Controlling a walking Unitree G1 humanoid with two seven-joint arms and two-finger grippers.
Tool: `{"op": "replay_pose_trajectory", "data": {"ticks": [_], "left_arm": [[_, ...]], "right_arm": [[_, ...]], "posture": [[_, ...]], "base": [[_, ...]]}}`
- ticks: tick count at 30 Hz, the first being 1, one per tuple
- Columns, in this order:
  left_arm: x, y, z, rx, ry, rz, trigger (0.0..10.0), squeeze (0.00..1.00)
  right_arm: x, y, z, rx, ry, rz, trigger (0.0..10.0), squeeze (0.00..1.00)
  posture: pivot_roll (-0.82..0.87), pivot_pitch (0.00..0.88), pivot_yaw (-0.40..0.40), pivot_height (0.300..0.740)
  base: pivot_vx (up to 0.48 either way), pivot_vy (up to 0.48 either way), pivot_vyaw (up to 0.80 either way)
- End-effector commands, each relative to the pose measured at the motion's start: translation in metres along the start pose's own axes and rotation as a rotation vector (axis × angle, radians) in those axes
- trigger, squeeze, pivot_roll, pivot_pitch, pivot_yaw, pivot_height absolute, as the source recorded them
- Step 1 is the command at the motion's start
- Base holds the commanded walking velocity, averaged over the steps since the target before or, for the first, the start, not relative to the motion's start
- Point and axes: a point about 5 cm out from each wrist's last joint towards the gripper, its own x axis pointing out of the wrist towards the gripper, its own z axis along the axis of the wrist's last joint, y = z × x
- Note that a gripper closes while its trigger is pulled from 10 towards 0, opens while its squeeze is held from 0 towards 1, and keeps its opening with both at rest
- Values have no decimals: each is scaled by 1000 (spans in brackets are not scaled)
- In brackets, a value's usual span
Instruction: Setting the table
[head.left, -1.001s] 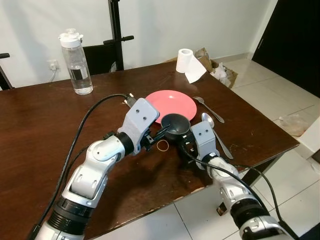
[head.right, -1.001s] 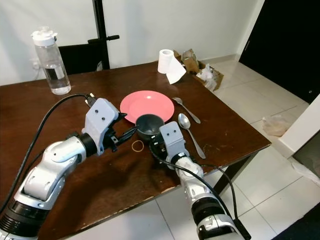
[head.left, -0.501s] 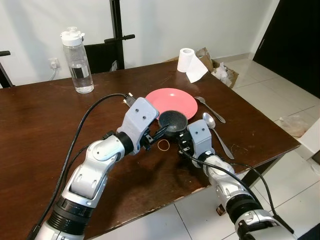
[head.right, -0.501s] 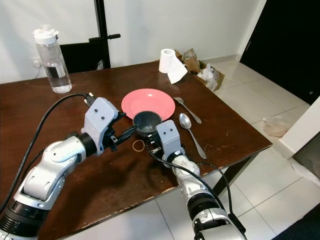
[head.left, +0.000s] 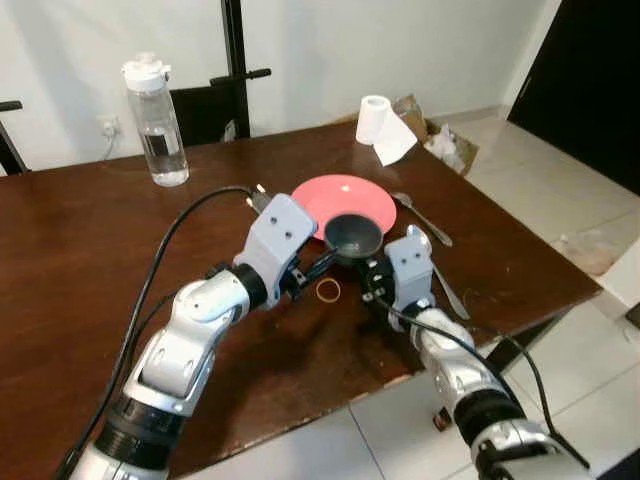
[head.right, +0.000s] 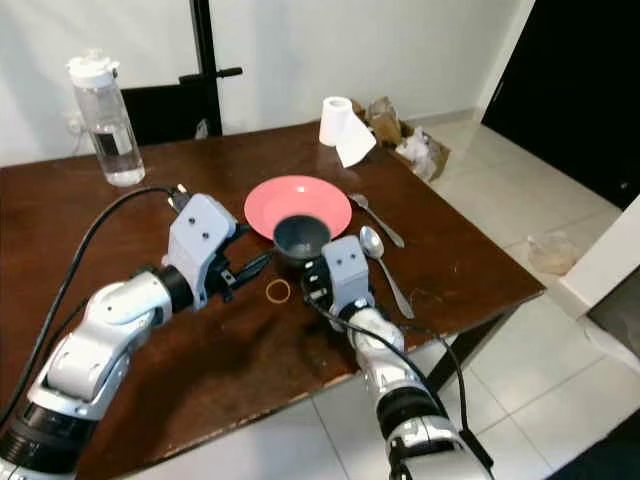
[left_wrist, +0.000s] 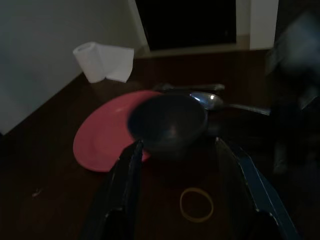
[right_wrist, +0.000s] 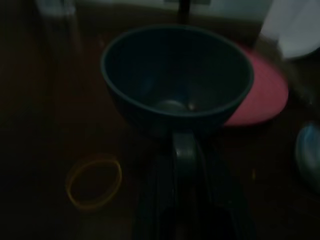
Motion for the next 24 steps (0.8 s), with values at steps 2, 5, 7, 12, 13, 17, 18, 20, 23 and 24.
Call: {"op": "replay_pose_trajectory", "data": {"ticks": [2, 5, 7, 12, 13, 17, 18, 20, 23, 24], "left_arm": [[-9, 4, -6, -10, 37, 42, 10000, 0], [-16, 6, -12, -31, 72, 83, 10000, 0], [-21, 9, -17, -41, 101, 126, 10000, 0], [-34, 15, -26, -84, 129, 273, 10000, 0], [-34, 15, -26, -84, 129, 273, 10000, 0], [-45, 16, -34, -180, 128, 398, 10000, 0], [-45, 16, -35, -190, 130, 410, 10000, 0], [-45, 15, -36, -205, 132, 441, 10000, 0], [-45, 13, -38, -193, 152, 462, 10000, 0], [-45, 13, -38, -192, 153, 464, 10000, 0]], "right_arm": [[-7, -1, 20, 42, -109, -8, 1804, 0], [-19, 2, 35, 70, -179, -9, 10000, 0], [-29, 5, 44, 102, -212, -29, 10000, 0], [-52, 1, 44, 195, -204, -181, 10000, 0], [-52, 1, 44, 195, -204, -181, 10000, 0], [-70, -9, 39, 258, -184, -324, 10000, 0], [-71, -11, 39, 262, -188, -339, 10000, 0], [-73, -17, 49, 256, -214, -366, 10000, 0], [-73, -19, 57, 255, -229, -366, 10000, 0], [-73, -19, 59, 254, -235, -362, 10000, 0]], "posture": [[100, 127, 56, 740], [101, 127, 59, 740], [102, 125, 62, 740], [93, 106, 75, 740], [93, 106, 75, 740], [85, 80, 85, 740], [85, 80, 85, 740], [85, 78, 81, 740], [90, 73, 79, 740], [90, 73, 79, 740]], "base": [[0, 0, 0], [0, 0, 0], [0, 0, 0], [0, 0, 0], [0, 0, 0], [0, 0, 0], [0, 0, 0], [0, 0, 0], [0, 0, 0], [0, 0, 0]]}}
